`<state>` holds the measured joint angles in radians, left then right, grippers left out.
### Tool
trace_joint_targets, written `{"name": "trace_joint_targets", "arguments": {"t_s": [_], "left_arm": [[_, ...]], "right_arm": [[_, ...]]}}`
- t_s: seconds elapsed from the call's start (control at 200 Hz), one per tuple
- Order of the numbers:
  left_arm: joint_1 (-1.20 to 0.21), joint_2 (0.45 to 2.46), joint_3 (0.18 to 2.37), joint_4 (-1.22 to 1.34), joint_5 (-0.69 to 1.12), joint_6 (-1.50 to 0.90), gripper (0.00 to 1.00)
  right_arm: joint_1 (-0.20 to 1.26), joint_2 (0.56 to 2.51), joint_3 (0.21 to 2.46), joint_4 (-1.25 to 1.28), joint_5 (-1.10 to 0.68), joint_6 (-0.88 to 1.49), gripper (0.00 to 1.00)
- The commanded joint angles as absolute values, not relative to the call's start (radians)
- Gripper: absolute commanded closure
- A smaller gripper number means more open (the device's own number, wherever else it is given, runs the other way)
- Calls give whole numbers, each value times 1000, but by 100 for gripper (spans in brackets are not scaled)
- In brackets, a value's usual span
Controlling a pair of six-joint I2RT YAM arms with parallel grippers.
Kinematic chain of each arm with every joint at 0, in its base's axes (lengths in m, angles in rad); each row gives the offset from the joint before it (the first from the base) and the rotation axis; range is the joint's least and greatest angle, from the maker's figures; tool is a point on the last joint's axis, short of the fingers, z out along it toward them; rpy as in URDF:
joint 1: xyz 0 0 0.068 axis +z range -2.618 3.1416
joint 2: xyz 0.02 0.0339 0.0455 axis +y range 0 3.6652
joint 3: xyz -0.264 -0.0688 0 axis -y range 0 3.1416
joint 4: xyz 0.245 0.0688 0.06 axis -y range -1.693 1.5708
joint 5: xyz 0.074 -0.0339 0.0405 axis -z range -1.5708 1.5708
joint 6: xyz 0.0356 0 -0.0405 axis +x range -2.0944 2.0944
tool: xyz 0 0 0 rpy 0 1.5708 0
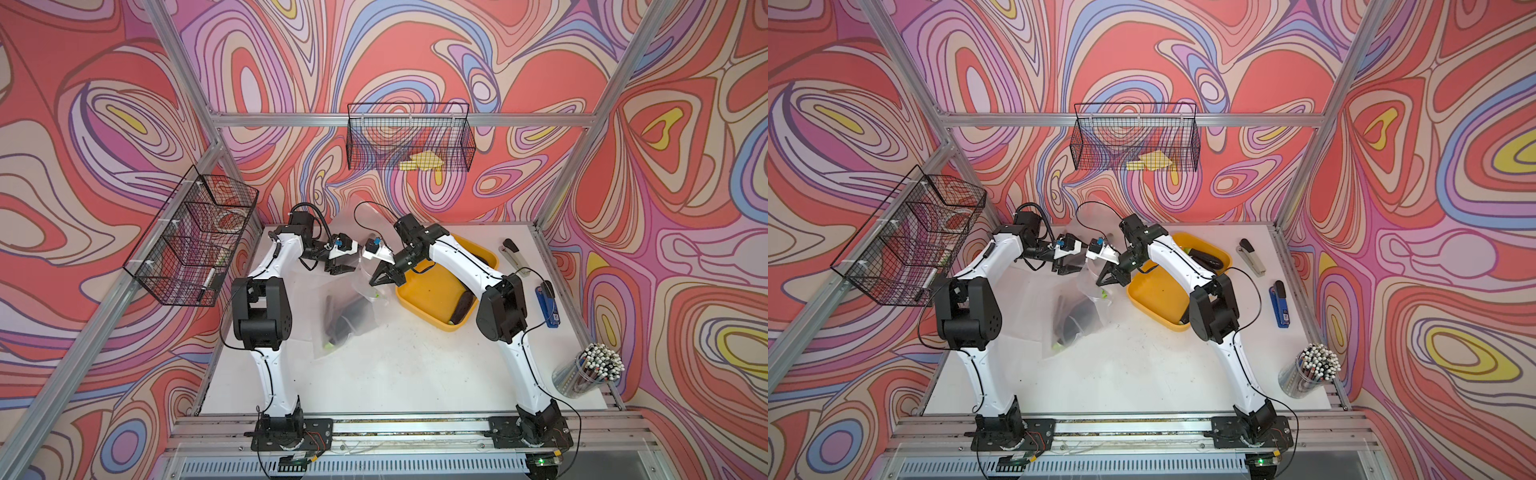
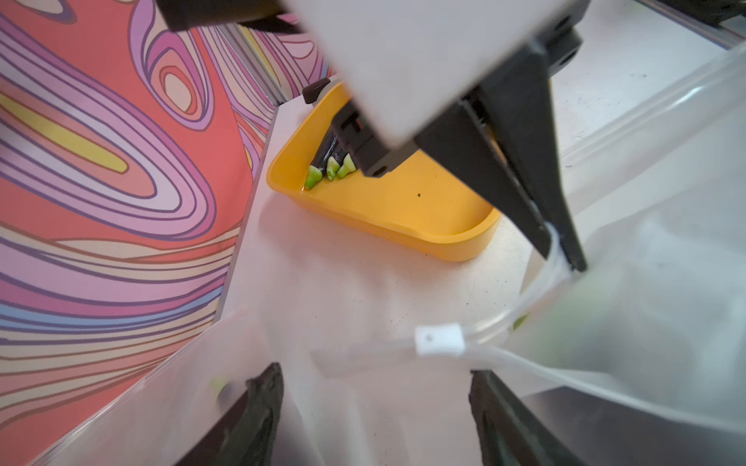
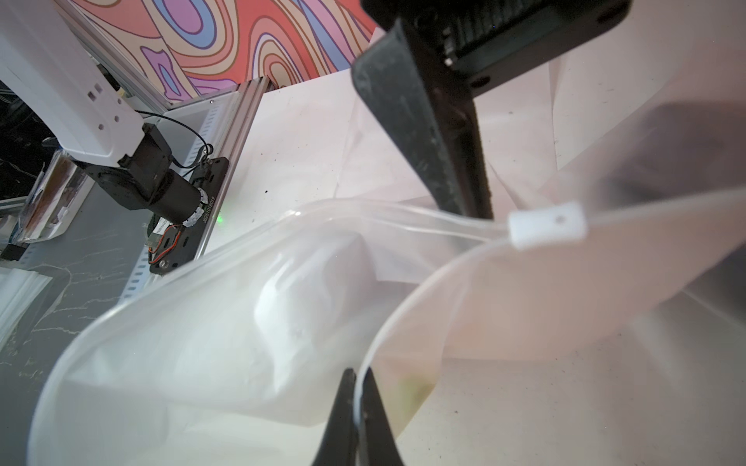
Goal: Place the eggplant in a zip-top bag and seal the zipper
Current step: Zip the zipper on the zipper food storage bag.
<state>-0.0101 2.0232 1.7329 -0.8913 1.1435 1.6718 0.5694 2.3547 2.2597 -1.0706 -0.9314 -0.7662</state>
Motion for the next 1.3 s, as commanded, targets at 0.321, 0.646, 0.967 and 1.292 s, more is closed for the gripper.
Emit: {"name": "trace_joint_targets", "arguments": {"t_s": [0.321,0.646,0.967,1.292], "left_arm": [[-24,1947,1636,-998,1208,1772,48],[-24,1927,1580,-837,1185,1611,78],[-35,1929,1589,-811,1152,1536,100],[-55,1849,1449,-499,1057,1187,100]], "right_arm": [[520,2300,2149,-896,-867,-669,98],[511,2244,2069,-819,-858,-640,98],[511,2211,2028,-784,-813,-631,96],[481,1990,1853,-498,-749,-514,54]]}}
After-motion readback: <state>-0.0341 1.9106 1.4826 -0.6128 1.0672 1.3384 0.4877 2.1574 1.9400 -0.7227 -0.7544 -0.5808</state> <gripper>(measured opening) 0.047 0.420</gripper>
